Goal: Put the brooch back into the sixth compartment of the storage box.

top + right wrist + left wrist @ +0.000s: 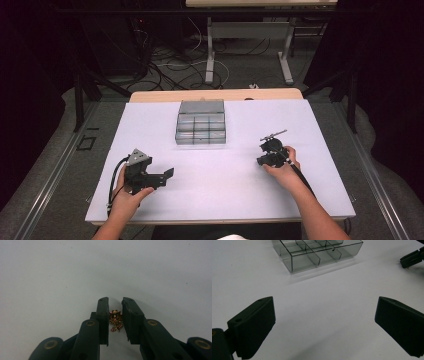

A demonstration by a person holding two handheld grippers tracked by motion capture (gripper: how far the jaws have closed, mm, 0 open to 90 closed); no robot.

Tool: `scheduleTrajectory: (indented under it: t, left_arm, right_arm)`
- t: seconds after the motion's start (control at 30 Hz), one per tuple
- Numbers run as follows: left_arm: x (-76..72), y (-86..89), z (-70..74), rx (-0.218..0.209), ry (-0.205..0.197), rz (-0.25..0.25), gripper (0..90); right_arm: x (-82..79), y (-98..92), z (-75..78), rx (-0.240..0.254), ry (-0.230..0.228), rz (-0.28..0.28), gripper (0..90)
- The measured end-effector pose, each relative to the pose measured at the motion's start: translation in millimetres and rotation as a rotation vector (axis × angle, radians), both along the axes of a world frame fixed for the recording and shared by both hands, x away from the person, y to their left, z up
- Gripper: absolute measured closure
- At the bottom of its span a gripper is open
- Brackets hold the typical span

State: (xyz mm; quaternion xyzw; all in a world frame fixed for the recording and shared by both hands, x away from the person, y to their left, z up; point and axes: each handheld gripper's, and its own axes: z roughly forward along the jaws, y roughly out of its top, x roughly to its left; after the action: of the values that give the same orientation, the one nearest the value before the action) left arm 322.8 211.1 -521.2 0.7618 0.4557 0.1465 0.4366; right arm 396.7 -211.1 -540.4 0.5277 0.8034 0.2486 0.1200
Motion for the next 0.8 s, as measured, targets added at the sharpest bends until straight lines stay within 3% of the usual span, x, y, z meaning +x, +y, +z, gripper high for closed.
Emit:
scheduleTrajectory:
  t: [0.4, 0.7, 0.73, 0.8]
  left_arm:
    - [0.1, 0.5, 0.1, -0.001, 0.001, 0.001, 3.4]
    - [0.6, -0.2, -0.8, 0.001, -0.010, 0.008, 3.4]
    - [0.4, -0.7, -0.9, -0.006, -0.006, 0.013, 3.4]
    - [0.7, -0.3, -0.8, 0.000, -0.010, 0.007, 3.4]
  right_arm:
    - [-0.8, 1.1, 0.0, -0.013, -0.010, 0.004, 77.4]
    - [-0.4, -0.5, 0.3, 0.007, -0.019, 0.005, 77.5]
    - [-0.5, -1.8, 3.8, -0.013, 0.012, 0.002, 77.5]
    - [-0.3, -2.1, 3.0, 0.009, -0.003, 0.001, 77.6]
